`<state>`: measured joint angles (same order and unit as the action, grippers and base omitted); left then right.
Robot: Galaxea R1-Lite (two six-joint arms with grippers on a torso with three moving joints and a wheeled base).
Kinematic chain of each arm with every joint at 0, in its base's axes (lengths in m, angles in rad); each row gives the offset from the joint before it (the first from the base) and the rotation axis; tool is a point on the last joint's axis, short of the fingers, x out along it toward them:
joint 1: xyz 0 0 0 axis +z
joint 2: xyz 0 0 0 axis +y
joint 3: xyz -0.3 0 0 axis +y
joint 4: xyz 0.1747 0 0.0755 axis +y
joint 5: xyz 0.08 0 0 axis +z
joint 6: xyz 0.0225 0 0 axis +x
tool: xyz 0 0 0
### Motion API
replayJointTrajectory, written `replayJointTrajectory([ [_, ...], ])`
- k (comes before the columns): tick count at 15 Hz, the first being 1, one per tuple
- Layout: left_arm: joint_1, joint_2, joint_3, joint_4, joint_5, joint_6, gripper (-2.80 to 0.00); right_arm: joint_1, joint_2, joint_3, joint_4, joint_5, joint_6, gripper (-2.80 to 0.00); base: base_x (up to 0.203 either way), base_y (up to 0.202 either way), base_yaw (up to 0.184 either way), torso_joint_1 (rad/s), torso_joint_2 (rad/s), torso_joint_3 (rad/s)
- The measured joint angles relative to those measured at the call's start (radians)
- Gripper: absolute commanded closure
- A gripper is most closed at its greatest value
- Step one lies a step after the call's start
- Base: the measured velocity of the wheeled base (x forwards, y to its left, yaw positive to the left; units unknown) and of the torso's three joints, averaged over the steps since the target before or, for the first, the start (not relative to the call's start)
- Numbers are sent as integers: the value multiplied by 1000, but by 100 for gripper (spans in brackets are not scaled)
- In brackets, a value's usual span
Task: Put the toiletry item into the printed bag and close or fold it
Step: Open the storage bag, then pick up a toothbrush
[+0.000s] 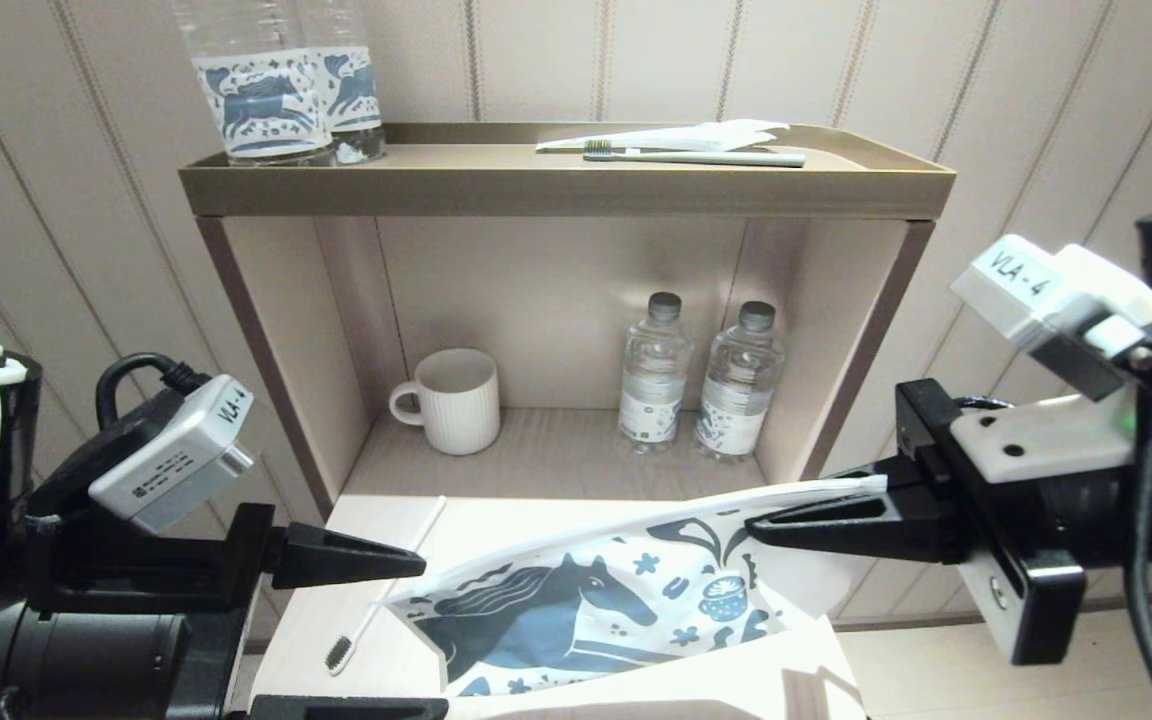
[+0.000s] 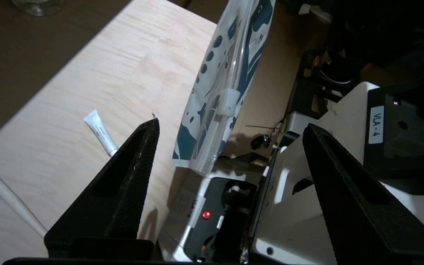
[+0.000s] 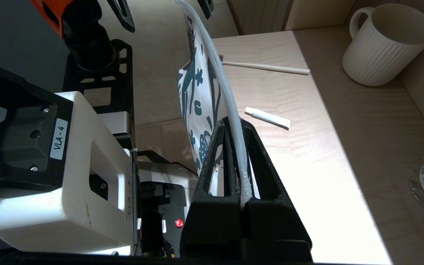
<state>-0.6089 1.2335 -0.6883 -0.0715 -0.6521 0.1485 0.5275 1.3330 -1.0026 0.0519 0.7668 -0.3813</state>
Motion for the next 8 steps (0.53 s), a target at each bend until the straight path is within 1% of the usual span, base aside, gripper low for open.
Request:
replayJointTrajectory([
  [2,-2,16,-2,-1,-13,14,-280,2,1,0,0,0,0,0,0,0,0,0,0,0],
  [4,-3,43,-5,-22,-42,36,-280,3,3,-3,0,0,0,0,0,0,0,0,0,0],
  [8,-4,100,18,-131,-57,41,-280,3,11,-8,0,0,0,0,0,0,0,0,0,0],
])
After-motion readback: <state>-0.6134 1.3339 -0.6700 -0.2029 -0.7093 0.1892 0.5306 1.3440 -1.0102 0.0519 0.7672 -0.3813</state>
